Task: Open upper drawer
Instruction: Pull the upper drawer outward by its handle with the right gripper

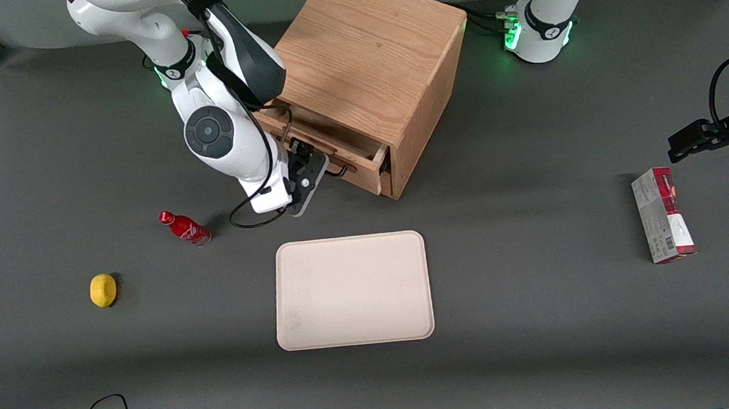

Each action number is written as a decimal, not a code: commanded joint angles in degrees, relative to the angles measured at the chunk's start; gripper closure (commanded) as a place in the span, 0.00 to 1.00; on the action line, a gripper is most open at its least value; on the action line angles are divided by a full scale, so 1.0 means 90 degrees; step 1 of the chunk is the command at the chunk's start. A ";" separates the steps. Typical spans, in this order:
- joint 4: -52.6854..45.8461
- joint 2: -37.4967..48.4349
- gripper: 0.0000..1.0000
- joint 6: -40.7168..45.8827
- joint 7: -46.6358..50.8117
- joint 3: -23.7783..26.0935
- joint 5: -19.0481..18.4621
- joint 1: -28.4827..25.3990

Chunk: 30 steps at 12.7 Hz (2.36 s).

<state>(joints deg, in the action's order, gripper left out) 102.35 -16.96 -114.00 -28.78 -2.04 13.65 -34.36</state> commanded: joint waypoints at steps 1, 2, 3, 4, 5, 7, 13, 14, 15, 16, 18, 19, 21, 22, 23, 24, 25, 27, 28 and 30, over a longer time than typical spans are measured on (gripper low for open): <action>-0.0346 -0.0225 0.00 0.0001 -0.0122 -0.0008 -0.0091 0.0117; -0.0415 -0.0235 0.00 0.0020 -0.0122 -0.0008 -0.0091 0.0117; -0.0454 -0.0235 0.00 0.0021 -0.0122 -0.0008 -0.0081 0.0127; -0.0522 -0.0235 0.00 0.0030 -0.0180 -0.0008 -0.0081 0.0127; -0.0552 -0.0235 0.00 0.0059 -0.0345 0.0001 -0.0071 0.0175; -0.0552 -0.0245 0.00 0.0050 -0.0395 -0.0008 -0.0081 0.0224; -0.1234 -0.0644 0.00 0.0479 -0.0435 -0.0008 -0.0091 0.0565; -0.1284 -0.0694 0.00 0.0480 -0.0435 -0.0018 -0.0100 0.0614; -0.1284 -0.0723 0.00 0.0480 -0.0425 -0.0018 -0.0120 0.0634; -0.1333 -0.0791 0.00 0.0480 -0.0425 -0.0037 -0.0265 0.0721; -0.1411 -0.0860 0.00 0.0518 -0.0405 -0.0057 -0.0364 0.0732; -0.1518 -0.0937 0.00 0.0635 -0.0367 -0.0057 -0.0403 0.0742; -0.1869 -0.1103 0.00 0.0947 -0.0337 -0.0057 -0.0588 0.0742; -0.2006 -0.1162 0.00 0.1045 -0.0347 -0.0154 -0.0589 0.0742; -0.2094 -0.1201 0.00 0.1094 -0.0376 -0.0213 -0.0589 0.0742; -0.2163 -0.1231 0.00 0.1153 -0.0386 -0.0223 -0.0589 0.0742; -0.2250 -0.1260 0.00 0.1182 -0.0415 -0.0223 -0.0598 0.0752; -0.2397 -0.1348 0.00 0.1192 -0.0434 -0.0233 -0.0598 0.0936; -0.2465 -0.1406 0.00 0.1192 -0.0444 -0.0233 -0.0598 0.1015; -0.2554 -0.1475 0.00 0.1202 -0.0474 -0.0233 -0.0608 0.1074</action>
<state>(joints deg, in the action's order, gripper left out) 82.67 -28.40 -104.79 -31.85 -4.06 9.09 -25.47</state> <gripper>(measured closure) 0.000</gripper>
